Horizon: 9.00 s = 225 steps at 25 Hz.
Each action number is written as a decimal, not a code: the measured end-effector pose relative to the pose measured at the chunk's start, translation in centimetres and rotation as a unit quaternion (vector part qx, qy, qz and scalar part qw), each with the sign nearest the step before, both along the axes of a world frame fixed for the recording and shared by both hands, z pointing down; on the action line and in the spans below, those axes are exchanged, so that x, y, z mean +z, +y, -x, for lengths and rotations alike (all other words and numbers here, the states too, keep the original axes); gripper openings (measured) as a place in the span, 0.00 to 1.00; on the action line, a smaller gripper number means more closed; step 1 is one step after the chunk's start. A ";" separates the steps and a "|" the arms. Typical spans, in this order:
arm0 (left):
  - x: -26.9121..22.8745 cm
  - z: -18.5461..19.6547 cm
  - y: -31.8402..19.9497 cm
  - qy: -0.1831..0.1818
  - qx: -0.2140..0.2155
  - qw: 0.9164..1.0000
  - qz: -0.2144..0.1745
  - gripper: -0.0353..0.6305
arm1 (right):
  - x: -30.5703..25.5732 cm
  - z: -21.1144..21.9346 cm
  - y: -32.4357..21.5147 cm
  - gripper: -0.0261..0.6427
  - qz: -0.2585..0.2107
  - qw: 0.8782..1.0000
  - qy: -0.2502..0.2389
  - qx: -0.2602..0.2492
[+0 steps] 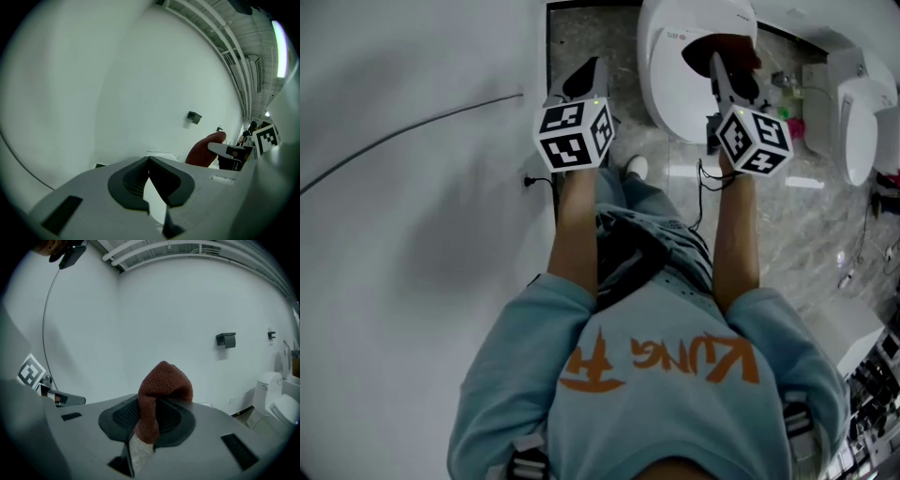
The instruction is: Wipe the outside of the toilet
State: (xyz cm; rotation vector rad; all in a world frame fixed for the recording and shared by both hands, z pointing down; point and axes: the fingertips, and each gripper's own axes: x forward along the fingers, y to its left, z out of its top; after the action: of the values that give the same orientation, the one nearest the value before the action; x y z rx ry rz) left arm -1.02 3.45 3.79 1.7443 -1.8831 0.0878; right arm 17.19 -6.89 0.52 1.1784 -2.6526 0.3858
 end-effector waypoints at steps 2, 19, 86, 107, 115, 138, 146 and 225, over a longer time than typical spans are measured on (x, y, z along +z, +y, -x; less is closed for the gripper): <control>2.0 0.1 0.3 0.018 -0.004 1.000 0.013 0.04 | 1.7 0.0 0.6 0.16 0.013 1.000 0.016 -0.003; 16.0 1.5 0.6 0.121 -0.006 0.990 0.077 0.05 | 18.6 3.2 4.8 0.16 0.137 0.987 0.084 -0.010; 46.9 5.9 -0.9 0.125 0.133 0.945 0.270 0.04 | 56.3 11.2 -4.6 0.15 0.271 0.920 0.106 0.260; 46.7 0.3 1.7 0.095 0.175 0.942 0.271 0.04 | 56.2 4.8 3.3 0.15 0.320 0.891 0.071 0.313; 46.4 -2.1 2.8 0.096 0.173 0.944 0.265 0.04 | 56.5 2.1 6.8 0.15 0.332 0.889 0.083 0.305; 47.7 -5.6 6.9 0.108 0.125 0.951 0.262 0.04 | 54.7 -1.4 15.1 0.15 0.346 0.904 0.113 0.224; 48.1 -1.7 5.4 0.108 0.121 0.950 0.268 0.04 | 54.8 5.9 12.2 0.15 0.338 0.920 0.101 0.173; 50.5 -8.5 5.2 0.098 0.201 0.926 0.304 0.04 | 63.3 -3.5 12.6 0.15 0.386 0.881 0.144 0.231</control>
State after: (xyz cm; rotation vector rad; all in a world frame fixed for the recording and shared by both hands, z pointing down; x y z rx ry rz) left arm 7.51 8.65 54.24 1.5867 -1.1566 0.5683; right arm 20.73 5.73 63.79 1.3976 -1.6480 1.1154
